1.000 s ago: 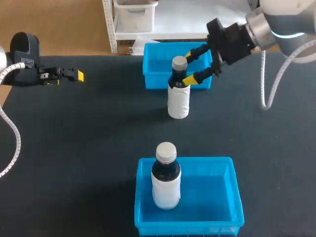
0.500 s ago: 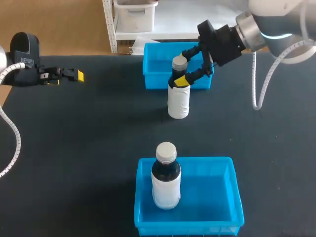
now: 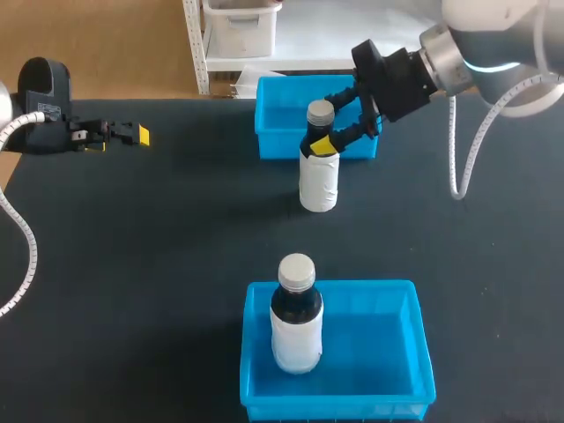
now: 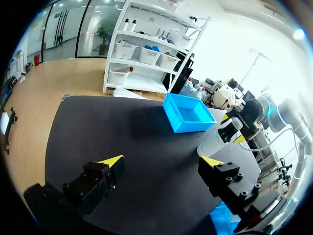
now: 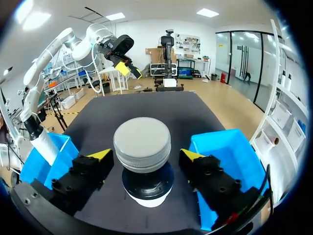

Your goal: Pick up the bottle, and place it in the far bin if it is heavy, or in the near bin if it is light.

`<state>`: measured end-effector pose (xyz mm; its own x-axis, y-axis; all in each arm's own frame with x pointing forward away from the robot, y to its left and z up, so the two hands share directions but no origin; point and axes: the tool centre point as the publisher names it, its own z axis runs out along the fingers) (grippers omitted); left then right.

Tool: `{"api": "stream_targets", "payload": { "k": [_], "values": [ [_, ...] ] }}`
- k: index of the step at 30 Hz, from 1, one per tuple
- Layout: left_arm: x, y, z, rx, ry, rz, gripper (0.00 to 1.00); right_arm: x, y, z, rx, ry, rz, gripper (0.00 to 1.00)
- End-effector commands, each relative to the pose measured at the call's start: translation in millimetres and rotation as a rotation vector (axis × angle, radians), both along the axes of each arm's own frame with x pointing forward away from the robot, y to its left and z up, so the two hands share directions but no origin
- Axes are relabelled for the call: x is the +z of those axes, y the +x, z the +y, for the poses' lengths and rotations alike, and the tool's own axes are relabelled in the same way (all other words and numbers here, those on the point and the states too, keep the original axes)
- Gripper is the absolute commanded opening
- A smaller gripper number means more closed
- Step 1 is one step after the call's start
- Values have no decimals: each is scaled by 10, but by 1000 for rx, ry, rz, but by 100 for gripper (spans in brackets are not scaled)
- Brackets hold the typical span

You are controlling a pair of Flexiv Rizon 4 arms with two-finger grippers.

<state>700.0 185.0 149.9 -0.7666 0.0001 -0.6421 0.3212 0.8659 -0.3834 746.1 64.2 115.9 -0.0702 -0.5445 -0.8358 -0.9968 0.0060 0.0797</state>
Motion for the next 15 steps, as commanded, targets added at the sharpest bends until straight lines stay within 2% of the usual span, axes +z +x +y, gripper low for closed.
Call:
{"api": "stream_targets", "payload": {
  "k": [1, 5, 9, 11, 13, 15],
  "values": [
    [0, 0, 0, 0, 0, 0, 100, -8, -16, -6, 1, 3, -2, 69],
    [0, 0, 0, 0, 0, 0, 100, -12, -28, -8, 2, 4, -1, 50],
    [0, 0, 0, 0, 0, 0, 100, -7, -36, -7, 3, 7, -2, 47],
    [0, 0, 0, 0, 0, 0, 100, -1, -41, -7, 3, 8, -3, 42],
    [0, 0, 0, 0, 0, 0, 100, 2, -44, -9, 2, 9, -5, 33],
    [0, 0, 0, 0, 0, 0, 100, 12, -49, -14, 1, 10, -6, 16]
  ]
}}
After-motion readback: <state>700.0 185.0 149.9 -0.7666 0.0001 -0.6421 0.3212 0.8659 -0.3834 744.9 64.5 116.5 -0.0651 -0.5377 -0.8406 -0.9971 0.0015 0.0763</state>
